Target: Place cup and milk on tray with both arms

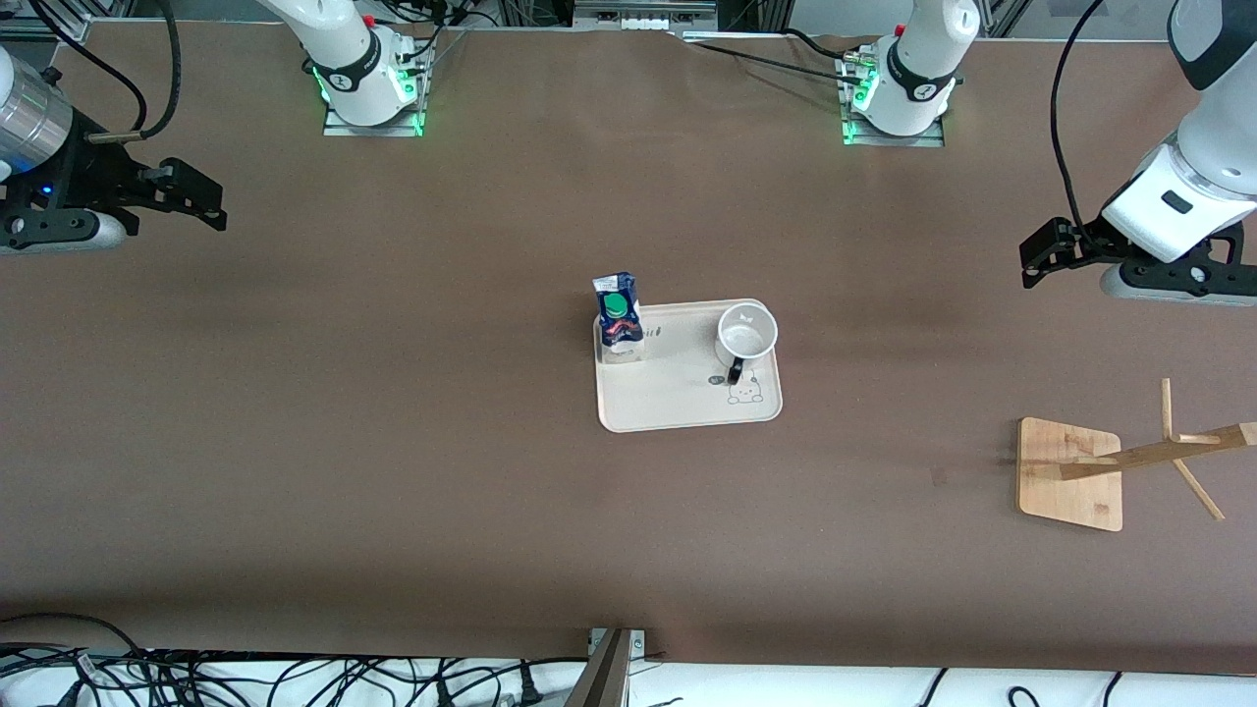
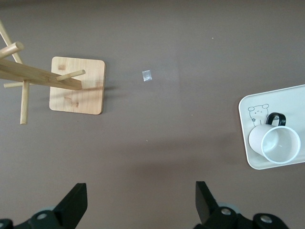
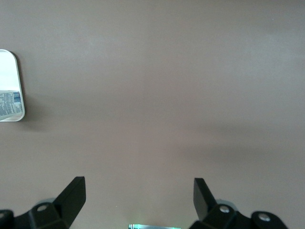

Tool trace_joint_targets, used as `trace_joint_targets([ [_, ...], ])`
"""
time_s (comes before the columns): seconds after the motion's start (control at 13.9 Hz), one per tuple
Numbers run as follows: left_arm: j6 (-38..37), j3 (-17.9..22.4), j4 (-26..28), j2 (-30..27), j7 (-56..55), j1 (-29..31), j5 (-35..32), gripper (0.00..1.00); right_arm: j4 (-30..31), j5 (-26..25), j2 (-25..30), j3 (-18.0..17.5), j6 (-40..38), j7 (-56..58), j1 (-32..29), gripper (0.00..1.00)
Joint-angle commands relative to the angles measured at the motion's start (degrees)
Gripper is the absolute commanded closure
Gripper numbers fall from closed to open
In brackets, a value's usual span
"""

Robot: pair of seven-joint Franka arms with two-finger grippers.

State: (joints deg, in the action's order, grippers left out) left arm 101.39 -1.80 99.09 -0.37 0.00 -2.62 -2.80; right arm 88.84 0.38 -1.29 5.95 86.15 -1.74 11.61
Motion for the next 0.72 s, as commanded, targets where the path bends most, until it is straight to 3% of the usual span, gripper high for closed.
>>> trace_joint_targets([
  [0.0,-1.1,-1.0,-1.4,0.3,0.5,0.2,-1.3,0.0,-1.0,-0.4,-0.3,-0.3,-3.0,-0.2,-0.4,0.0],
  [0.65,-1.5,-1.0,-2.5,0.5,0.7,-0.1,-1.3,0.0,-1.0,-0.3,-0.3,-0.3,-3.3,-0.2,-0.4,0.0],
])
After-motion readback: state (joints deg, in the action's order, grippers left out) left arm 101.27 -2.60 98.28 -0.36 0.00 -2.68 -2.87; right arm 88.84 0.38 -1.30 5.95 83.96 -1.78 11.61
